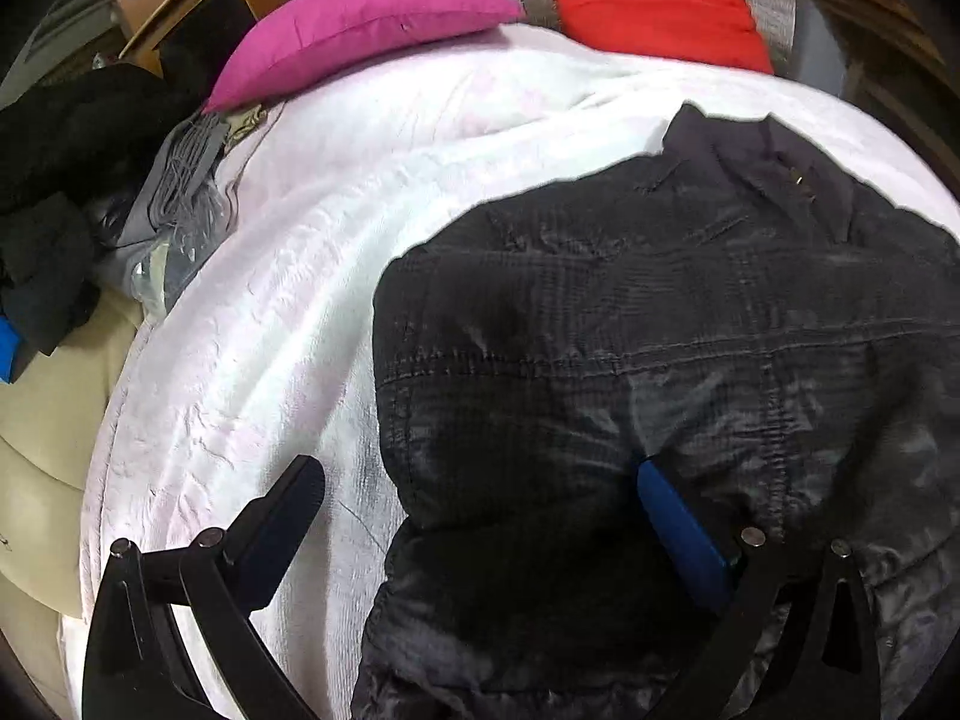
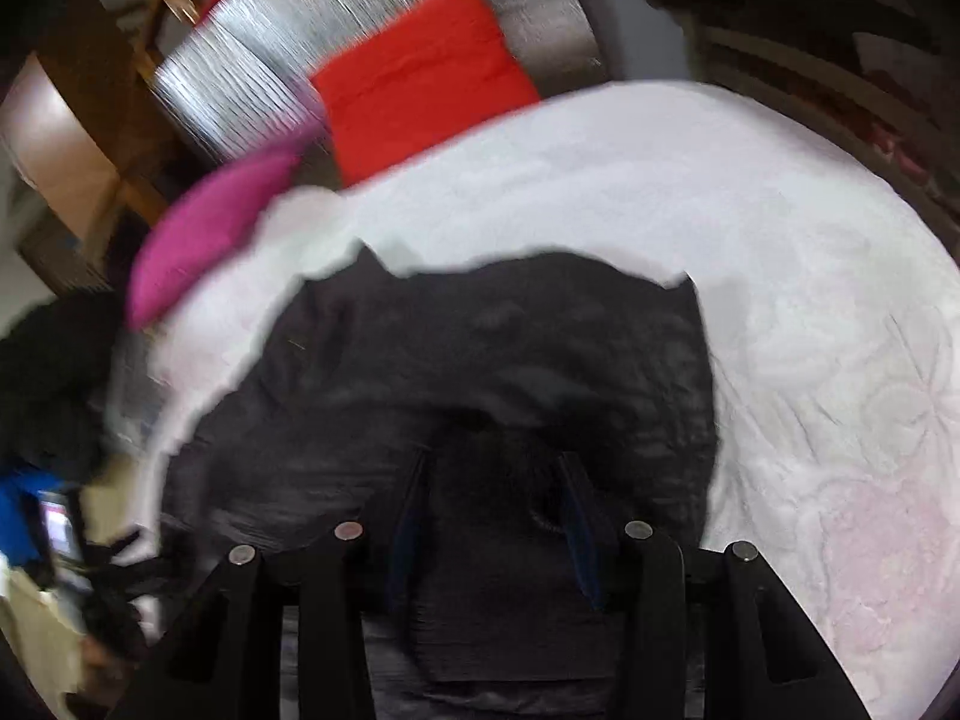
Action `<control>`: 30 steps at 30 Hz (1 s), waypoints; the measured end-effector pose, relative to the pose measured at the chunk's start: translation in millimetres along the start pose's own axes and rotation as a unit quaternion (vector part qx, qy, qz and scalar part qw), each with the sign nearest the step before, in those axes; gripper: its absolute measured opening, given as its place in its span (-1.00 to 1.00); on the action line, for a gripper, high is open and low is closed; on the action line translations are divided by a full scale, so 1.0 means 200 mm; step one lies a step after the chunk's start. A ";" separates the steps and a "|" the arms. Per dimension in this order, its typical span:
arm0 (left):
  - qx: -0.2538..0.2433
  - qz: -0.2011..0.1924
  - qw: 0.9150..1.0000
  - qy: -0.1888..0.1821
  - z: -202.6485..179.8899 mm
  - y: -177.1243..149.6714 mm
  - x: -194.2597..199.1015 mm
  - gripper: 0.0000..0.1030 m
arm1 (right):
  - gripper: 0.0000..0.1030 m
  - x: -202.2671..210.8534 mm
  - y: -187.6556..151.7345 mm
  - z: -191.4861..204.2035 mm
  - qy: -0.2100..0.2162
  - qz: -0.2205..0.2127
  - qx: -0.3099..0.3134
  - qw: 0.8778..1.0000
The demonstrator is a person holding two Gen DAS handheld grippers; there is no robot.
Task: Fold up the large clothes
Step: 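Grasp the jacket hem with both grippers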
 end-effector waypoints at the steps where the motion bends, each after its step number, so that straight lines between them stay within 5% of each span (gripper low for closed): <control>1: 0.004 -0.004 1.000 -0.006 0.00 0.00 0.03 1.00 | -0.07 0.00 -0.01 -0.04 -0.013 0.004 -0.008 1.000; 3: 0.008 -0.017 1.000 -0.022 -0.01 0.00 0.08 1.00 | -0.07 0.04 0.00 -0.11 -0.011 -0.009 -0.038 0.999; 7: -0.001 -0.053 0.997 -0.048 -0.06 0.00 0.22 1.00 | -0.07 0.31 0.09 -0.21 0.001 -0.107 -0.068 0.992; 10: -0.002 -0.042 0.996 -0.074 -0.13 -0.01 0.24 1.00 | -0.07 0.41 0.12 -0.14 0.029 -0.139 -0.059 0.988; 13: -0.003 -0.012 0.997 -0.077 -0.17 -0.05 0.18 1.00 | -0.07 0.38 0.10 -0.03 0.061 -0.121 -0.032 0.990; 20: -0.035 0.026 0.998 -0.047 -0.22 -0.15 0.05 1.00 | -0.14 -0.03 -0.13 0.01 0.046 0.056 -0.025 0.997; 27: -0.025 -0.024 0.996 -0.085 -0.24 -0.08 0.22 1.00 | -0.14 0.11 -0.02 0.15 0.078 -0.015 0.023 0.997; 30: -0.041 -0.021 0.994 -0.099 -0.28 -0.10 0.22 1.00 | -0.14 0.09 -0.03 0.27 0.103 -0.009 0.058 0.993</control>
Point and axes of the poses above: each gripper's, at about its wrist camera, not at the fingertips, and x roughly against the way its jaws point, z to its left, y to its top, the point moved 10 cm from there along -x, roughly the way its jaws point, and after that the axes turned 15 degrees about x, right-handed, at the moved point
